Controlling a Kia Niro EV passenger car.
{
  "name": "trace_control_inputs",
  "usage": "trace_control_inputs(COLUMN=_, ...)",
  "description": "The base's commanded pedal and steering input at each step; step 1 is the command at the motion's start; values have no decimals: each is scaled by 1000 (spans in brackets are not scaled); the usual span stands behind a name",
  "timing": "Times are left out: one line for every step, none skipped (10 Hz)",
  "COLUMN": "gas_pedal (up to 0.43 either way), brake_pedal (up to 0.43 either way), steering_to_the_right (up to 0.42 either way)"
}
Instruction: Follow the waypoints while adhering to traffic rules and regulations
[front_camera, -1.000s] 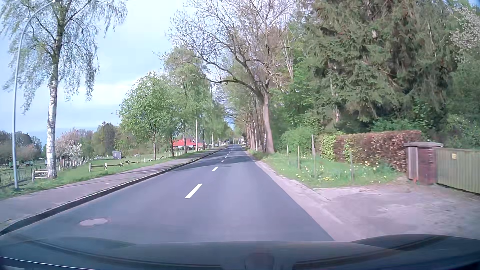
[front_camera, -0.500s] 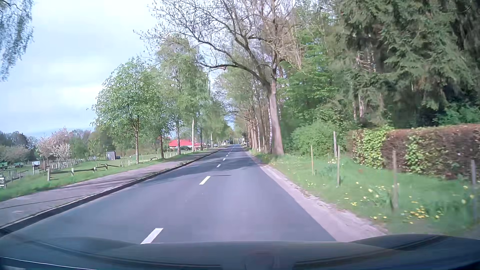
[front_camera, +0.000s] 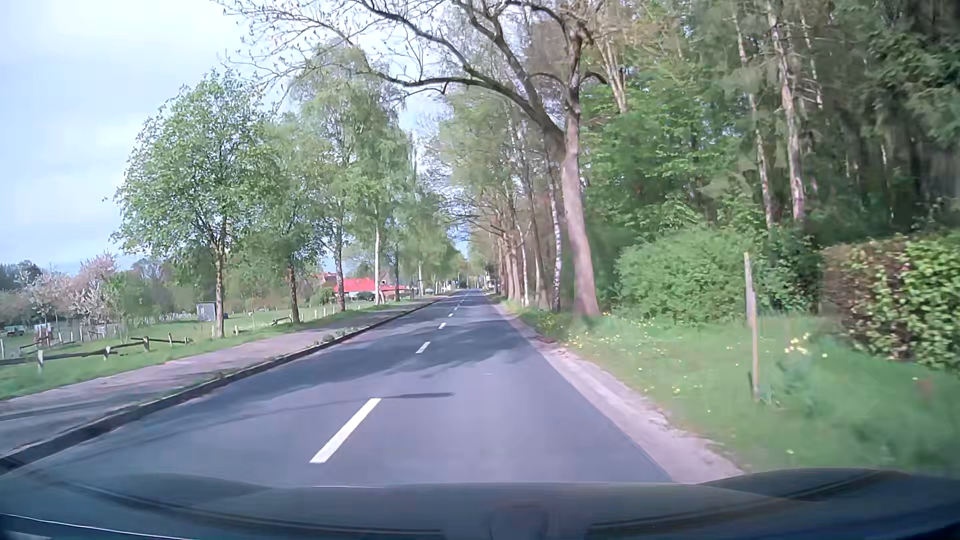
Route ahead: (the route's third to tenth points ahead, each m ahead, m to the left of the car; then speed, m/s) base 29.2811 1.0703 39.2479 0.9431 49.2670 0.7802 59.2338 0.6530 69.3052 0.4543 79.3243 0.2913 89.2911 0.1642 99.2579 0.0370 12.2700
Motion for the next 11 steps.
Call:
trace_control_inputs(gas_pedal=87, brake_pedal=0, steering_to_the_right=-4)
trace_control_inputs(gas_pedal=79, brake_pedal=0, steering_to_the_right=-4)
trace_control_inputs(gas_pedal=79, brake_pedal=0, steering_to_the_right=-4)
trace_control_inputs(gas_pedal=79, brake_pedal=0, steering_to_the_right=-4)
trace_control_inputs(gas_pedal=79, brake_pedal=0, steering_to_the_right=-4)
trace_control_inputs(gas_pedal=79, brake_pedal=0, steering_to_the_right=-4)
trace_control_inputs(gas_pedal=79, brake_pedal=0, steering_to_the_right=-4)
trace_control_inputs(gas_pedal=79, brake_pedal=0, steering_to_the_right=-4)
trace_control_inputs(gas_pedal=79, brake_pedal=0, steering_to_the_right=-4)
trace_control_inputs(gas_pedal=79, brake_pedal=0, steering_to_the_right=-4)
trace_control_inputs(gas_pedal=79, brake_pedal=0, steering_to_the_right=-4)
